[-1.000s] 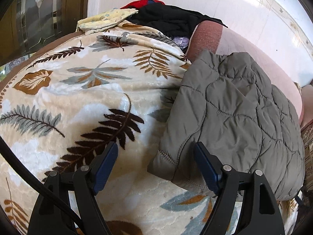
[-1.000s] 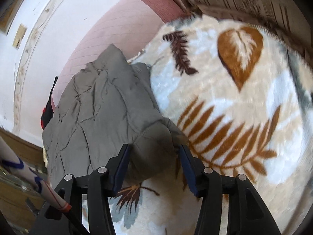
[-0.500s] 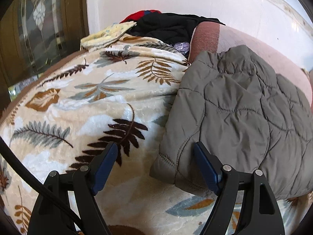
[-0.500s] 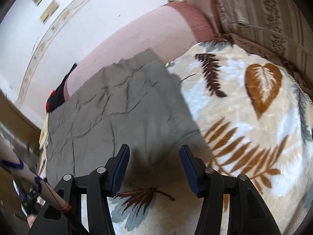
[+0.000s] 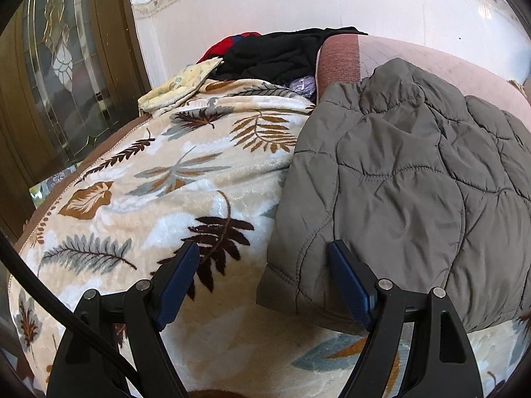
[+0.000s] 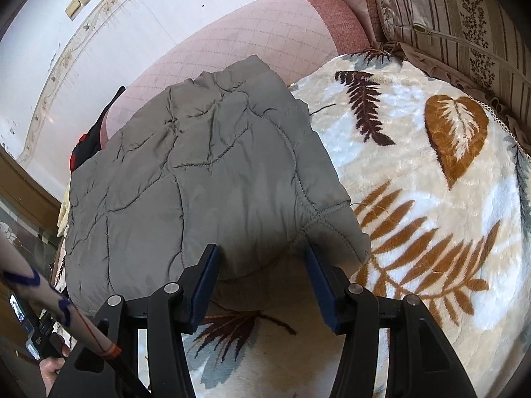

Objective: Fold large clothes

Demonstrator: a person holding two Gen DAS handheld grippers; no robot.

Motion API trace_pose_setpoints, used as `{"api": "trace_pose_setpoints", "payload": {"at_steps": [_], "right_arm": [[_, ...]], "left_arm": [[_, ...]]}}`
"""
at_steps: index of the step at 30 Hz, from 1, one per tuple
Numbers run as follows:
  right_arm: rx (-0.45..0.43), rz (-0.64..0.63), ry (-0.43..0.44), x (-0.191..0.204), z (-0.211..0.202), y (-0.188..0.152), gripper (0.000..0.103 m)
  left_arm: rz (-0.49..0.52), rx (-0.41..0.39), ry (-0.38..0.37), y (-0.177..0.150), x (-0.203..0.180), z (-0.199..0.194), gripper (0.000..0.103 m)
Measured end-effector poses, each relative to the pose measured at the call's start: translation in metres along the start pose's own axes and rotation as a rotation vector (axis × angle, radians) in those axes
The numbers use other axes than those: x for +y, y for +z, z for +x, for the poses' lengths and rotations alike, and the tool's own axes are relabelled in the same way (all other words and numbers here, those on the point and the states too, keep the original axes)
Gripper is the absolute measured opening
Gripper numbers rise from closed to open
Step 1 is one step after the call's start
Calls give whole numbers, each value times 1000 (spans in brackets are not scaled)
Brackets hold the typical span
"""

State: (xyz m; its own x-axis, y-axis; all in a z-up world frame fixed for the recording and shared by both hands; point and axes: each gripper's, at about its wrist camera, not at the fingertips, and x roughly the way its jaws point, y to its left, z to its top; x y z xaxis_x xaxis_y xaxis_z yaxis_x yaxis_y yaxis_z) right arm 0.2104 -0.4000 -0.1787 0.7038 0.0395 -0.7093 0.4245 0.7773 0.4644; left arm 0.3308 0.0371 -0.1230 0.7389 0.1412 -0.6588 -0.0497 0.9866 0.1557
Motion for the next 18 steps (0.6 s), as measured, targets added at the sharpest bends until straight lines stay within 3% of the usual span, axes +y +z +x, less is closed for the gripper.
{"api": "trace_pose_setpoints", "payload": {"at_steps": [18], "right_arm": [[13, 48, 17, -11, -5, 4, 61]], "left_arm": [[29, -10, 23, 0, -5, -1, 80]]}}
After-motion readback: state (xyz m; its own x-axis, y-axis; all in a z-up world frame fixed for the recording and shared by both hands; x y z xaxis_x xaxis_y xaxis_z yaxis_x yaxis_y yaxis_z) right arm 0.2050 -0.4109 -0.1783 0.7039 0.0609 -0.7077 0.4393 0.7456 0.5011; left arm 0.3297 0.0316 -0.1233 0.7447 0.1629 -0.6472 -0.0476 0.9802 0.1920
